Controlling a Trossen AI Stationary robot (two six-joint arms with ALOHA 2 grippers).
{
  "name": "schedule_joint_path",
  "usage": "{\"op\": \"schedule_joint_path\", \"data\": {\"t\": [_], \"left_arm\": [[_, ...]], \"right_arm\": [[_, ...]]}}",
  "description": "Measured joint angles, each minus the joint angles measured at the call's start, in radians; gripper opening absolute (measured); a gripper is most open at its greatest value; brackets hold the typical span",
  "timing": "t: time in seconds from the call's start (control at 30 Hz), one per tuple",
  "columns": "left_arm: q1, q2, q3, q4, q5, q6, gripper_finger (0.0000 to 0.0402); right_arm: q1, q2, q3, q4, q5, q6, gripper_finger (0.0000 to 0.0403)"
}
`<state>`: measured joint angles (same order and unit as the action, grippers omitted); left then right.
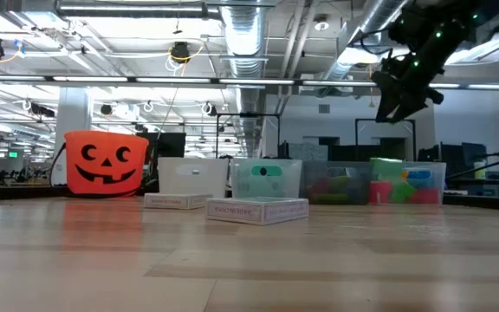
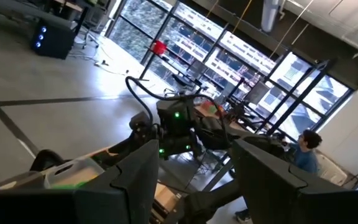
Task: Pick & Place Toys
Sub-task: Put the pink deck of cards into the white bin
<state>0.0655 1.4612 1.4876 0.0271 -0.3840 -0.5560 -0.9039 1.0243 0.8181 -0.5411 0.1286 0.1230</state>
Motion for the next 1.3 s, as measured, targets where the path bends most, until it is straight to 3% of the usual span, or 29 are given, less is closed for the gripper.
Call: {"op": "schedule_joint_path", "data": {"t": [0.23,0.6,0.8,0.93,1.13,1.3], "left_arm": [[0.0,0.0,0.0,-0.063,0.002,0.0,0.0195],[-0.001,0.0,0.0,-0.157,0.091,0.001,0.0195],[-0.01,0.0,0.0,-0.29,0.159,0.003,0.0195],[-0.054,0.009,0.0,-0.349,0.16,0.129,0.0195],[-0.15,0.041,-0.002,-0.337,0.274,0.335,0.0197],[-0.209,0.061,-0.061,-0.311,0.31,0.387,0.0221]], "right_arm": [[-0.016,0.022,0.0,0.005,-0.19,-0.003,0.0223],[0.127,0.003,0.0,0.174,-0.78,-0.025,0.0207],[0.243,0.004,0.0,0.223,-0.794,0.006,0.0197],[0.297,0.004,0.0,0.233,-0.794,0.008,0.0191],[0.361,0.004,0.035,0.225,-0.794,0.042,0.0179],[0.424,0.004,0.105,0.215,-0.769,0.061,0.0168]]}}
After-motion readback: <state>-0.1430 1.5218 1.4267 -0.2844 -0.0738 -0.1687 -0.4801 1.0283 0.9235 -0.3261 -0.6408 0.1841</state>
